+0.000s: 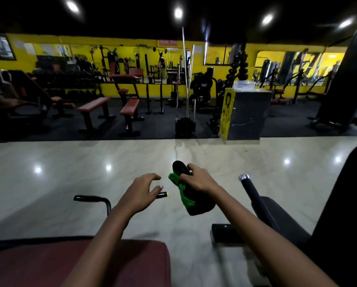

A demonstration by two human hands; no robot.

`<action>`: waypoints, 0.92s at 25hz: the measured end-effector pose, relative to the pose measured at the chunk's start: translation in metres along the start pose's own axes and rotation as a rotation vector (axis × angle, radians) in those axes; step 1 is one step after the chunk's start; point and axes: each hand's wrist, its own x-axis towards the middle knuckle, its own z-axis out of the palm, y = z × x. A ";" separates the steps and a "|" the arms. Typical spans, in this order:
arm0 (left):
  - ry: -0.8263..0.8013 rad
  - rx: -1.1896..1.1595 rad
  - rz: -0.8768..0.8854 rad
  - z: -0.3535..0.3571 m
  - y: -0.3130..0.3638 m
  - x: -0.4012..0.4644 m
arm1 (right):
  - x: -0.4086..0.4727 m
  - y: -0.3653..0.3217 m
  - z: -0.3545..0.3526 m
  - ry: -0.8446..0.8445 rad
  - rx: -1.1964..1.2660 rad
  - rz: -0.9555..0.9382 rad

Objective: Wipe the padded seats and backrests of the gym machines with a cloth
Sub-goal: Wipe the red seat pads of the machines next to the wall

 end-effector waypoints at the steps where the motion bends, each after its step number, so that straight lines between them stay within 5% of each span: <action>1: 0.013 -0.009 -0.002 0.001 0.001 0.009 | 0.009 0.002 -0.007 0.006 -0.015 -0.001; 14: 0.064 -0.001 -0.107 0.021 -0.009 0.065 | 0.095 0.032 -0.025 -0.035 -0.052 -0.039; 23: 0.106 0.041 -0.185 -0.004 -0.074 0.100 | 0.173 -0.012 0.014 -0.091 -0.066 -0.099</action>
